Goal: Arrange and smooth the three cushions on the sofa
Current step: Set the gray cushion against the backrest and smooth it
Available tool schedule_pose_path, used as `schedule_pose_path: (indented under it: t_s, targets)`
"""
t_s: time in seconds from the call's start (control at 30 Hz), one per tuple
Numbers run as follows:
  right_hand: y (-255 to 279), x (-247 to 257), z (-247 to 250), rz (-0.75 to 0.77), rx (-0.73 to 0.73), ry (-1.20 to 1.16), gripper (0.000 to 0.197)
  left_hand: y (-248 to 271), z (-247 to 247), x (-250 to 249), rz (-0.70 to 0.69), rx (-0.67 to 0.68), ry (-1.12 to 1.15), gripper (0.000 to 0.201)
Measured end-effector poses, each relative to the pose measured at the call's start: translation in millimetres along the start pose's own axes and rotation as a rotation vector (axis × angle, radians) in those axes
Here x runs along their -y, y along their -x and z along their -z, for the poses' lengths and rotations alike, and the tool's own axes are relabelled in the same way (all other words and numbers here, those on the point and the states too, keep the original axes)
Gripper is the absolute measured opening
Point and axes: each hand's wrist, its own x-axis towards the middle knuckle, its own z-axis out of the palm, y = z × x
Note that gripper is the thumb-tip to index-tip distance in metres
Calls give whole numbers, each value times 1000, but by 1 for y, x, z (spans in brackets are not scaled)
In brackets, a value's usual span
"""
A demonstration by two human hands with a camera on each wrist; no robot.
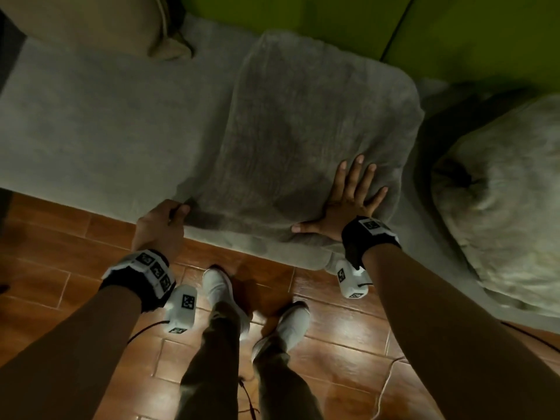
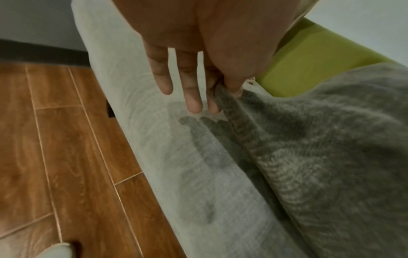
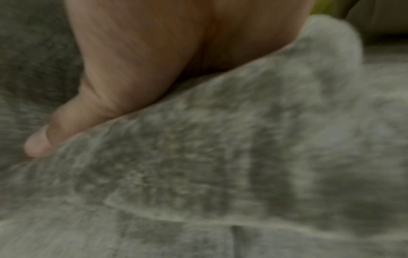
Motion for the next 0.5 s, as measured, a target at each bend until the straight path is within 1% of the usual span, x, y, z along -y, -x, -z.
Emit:
schedule_pose_path:
  t_s: [0.1, 0.13, 0.17, 0.2, 0.27, 0.33, 0.4, 0.43, 0.47, 0.5]
  targets:
    - [13, -19, -2, 81, -79, -9, 162, 6, 10, -11, -22, 62, -59, 24]
    - [21, -26, -3, 113, -121, -33, 158, 9, 13, -17, -30, 44, -76, 22]
    - [30, -35, -7, 137, -177, -63, 154, 16, 16, -27, -43, 9, -60, 26]
    - [39, -45, -13, 141, -234, -95, 149, 23, 19, -38, -88, -35, -17, 33]
    - [59, -66, -26, 67, -287, -172, 138, 44, 25, -71, -241, -88, 38, 57]
    - [79, -87, -40, -87, -240, -225, 122, 64, 24, -105, -431, -61, -2, 82]
    - [100, -100, -47, -253, -160, -267, 106, 74, 13, -130, -579, 0, -99, 101]
    - [109, -101, -47, -274, -198, -322, 101, 76, 5, -139, -627, 21, -165, 107]
    - [116, -99, -45, -221, -326, -378, 95, 77, -1, -145, -660, 32, -226, 111]
    - [121, -92, -38, -107, -500, -406, 88, 77, -7, -151, -680, 37, -282, 114]
